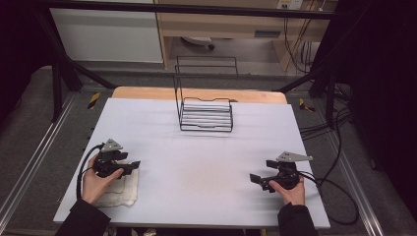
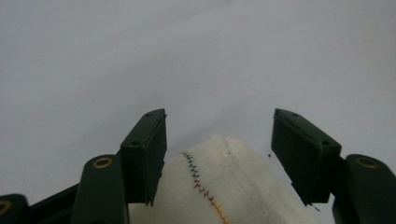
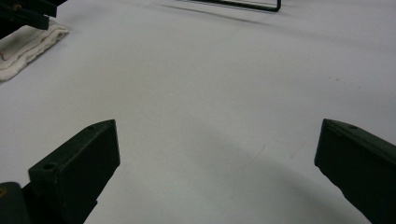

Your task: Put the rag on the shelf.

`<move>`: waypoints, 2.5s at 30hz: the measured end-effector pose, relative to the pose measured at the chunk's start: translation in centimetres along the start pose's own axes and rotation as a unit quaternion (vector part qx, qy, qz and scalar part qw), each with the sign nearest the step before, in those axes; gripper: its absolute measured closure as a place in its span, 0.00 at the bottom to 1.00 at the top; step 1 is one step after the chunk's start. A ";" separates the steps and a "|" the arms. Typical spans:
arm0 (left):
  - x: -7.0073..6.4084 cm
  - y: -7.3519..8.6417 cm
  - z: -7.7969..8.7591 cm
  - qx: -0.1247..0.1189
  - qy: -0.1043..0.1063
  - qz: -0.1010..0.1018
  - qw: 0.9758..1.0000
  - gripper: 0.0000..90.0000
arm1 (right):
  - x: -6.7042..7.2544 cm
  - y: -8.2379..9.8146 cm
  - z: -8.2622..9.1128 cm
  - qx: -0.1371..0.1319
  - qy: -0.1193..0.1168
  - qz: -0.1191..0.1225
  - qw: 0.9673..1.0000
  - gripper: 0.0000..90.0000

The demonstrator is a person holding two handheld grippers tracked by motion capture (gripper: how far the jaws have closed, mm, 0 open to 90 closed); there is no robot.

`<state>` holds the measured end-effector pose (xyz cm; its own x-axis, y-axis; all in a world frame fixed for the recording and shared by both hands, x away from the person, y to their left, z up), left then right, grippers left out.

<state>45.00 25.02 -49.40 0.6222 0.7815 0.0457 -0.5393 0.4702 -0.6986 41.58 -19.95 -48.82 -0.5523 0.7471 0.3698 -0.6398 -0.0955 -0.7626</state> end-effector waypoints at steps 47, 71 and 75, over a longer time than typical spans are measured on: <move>-0.6 -0.9 1.1 -0.027 0.035 0.030 0.999 0.91 | 0.1 0.0 0.0 0.001 -0.004 0.000 1.000 0.01; -4.2 -4.7 0.7 -0.065 0.062 0.005 0.996 0.91 | -0.1 0.0 0.0 0.000 -0.001 0.002 1.000 0.01; -5.3 -5.5 -0.1 -0.068 0.067 -0.005 0.995 0.91 | -0.1 0.0 0.0 0.000 0.001 0.003 1.000 0.01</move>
<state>44.71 18.24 -45.83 0.7020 0.7113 -0.0361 -0.4569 0.4109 -0.7890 41.61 -20.03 -48.85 -0.5557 0.7473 0.3643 -0.6366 -0.1007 -0.7646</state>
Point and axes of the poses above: each handheld gripper's, and its own axes: z roughly backward along the jaws, y roughly out of its underside, x roughly to its left, the point moved 9 cm from there along -z, roughly forward along the jaws, and after that the axes turned 7 degrees about -z, right-handed, at the moved point
